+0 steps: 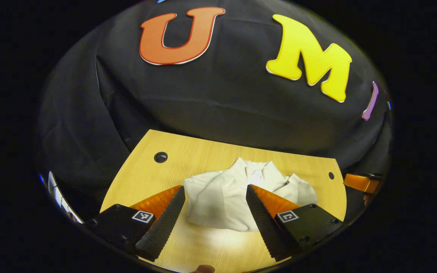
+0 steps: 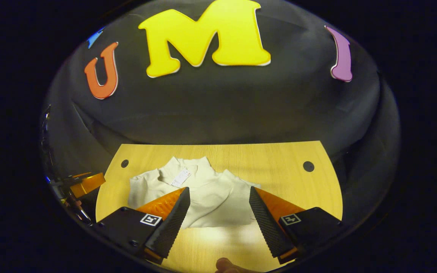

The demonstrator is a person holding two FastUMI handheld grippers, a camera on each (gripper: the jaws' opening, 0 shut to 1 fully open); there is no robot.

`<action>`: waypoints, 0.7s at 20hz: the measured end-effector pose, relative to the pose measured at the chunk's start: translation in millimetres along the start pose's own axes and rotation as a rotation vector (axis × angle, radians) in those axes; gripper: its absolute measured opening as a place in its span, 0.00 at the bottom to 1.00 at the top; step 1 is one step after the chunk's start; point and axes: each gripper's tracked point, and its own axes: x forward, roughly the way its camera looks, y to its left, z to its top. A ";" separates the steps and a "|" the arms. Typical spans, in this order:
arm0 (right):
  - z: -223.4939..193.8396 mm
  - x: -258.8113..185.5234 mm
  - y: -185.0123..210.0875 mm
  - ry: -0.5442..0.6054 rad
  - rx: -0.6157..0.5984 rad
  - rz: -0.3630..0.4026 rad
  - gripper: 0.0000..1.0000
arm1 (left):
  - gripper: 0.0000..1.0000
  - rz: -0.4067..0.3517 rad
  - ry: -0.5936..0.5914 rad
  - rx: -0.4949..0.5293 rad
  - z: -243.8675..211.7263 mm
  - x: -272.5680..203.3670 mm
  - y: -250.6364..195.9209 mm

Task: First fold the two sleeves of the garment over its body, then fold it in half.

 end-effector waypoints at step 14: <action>9.4 -210.2 29.8 -0.500 -0.141 -0.031 0.97 | 1.00 0.036 -0.501 -0.034 23.4 -214.2 5.1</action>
